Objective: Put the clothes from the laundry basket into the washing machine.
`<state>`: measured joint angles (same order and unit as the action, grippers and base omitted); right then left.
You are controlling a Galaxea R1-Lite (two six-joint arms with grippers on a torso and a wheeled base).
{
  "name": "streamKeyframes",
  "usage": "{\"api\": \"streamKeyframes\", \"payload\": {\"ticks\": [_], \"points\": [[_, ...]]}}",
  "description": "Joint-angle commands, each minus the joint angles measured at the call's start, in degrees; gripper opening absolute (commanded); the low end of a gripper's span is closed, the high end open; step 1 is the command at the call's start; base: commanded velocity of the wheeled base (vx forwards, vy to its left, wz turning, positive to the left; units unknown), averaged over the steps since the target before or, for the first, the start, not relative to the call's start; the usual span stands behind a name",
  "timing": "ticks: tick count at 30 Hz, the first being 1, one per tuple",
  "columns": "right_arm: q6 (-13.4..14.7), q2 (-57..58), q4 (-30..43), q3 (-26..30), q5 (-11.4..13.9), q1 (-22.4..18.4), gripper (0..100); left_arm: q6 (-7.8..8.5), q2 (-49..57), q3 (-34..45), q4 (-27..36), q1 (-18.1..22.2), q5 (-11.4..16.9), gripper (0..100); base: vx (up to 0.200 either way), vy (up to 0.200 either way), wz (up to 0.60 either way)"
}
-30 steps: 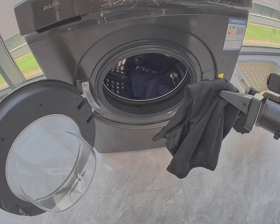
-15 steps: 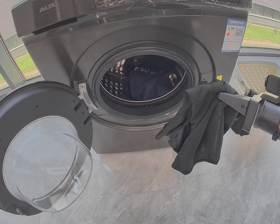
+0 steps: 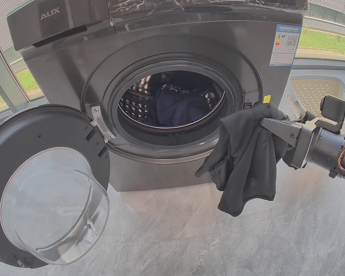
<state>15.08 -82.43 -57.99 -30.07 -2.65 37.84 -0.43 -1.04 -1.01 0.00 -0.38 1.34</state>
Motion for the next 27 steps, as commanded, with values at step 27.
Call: {"api": "streamKeyframes", "payload": {"ticks": [27], "points": [[0.92,-13.63,-5.73,-11.85,-4.12,4.26,0,0.87,1.04,1.01,-0.18,0.11,0.50,100,-0.022,0.000,0.00]]}}
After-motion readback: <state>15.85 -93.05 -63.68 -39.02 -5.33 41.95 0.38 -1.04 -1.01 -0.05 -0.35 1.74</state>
